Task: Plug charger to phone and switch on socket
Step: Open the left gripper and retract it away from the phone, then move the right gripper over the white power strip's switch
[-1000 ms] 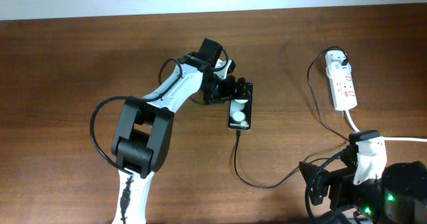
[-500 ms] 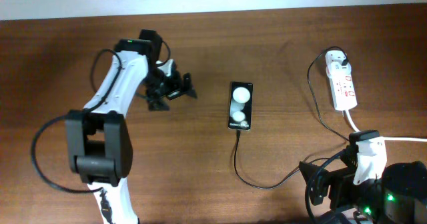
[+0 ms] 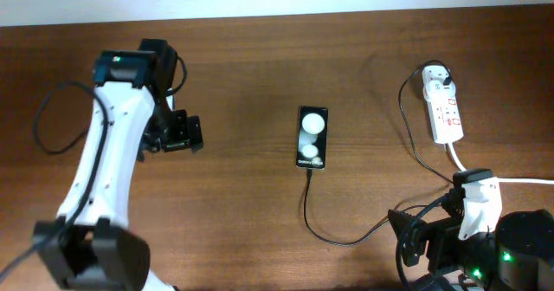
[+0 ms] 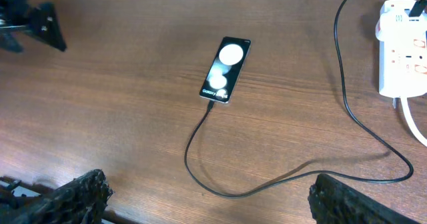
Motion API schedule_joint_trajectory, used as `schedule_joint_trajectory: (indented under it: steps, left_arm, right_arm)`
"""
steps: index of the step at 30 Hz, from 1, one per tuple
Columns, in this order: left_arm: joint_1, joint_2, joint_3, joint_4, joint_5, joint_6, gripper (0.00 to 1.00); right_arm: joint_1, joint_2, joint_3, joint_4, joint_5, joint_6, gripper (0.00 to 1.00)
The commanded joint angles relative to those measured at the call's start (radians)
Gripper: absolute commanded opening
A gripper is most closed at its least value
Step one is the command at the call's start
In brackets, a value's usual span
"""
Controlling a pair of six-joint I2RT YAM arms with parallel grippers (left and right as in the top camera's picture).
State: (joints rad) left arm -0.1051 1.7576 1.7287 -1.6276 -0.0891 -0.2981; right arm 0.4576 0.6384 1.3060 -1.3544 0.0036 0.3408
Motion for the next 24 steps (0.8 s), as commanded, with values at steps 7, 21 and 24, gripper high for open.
schedule_joint_trajectory:
  steps: [7, 21, 24]
  left_arm:
    - [0.005, -0.403, -0.126, -0.061, -0.057, 0.0, 0.99]
    - [0.005, -0.605, -0.326, -0.053, -0.054, -0.001, 0.99]
    - [0.005, -0.605, -0.326, -0.053, -0.054, -0.001, 0.99]
  right_arm:
    - [-0.006, -0.003, 0.006, -0.021, -0.003, 0.005, 0.99]
    - [-0.006, -0.003, 0.006, -0.087, -0.003, 0.069, 0.48]
    - [-0.006, -0.003, 0.006, -0.081, -0.002, 0.145, 0.39]
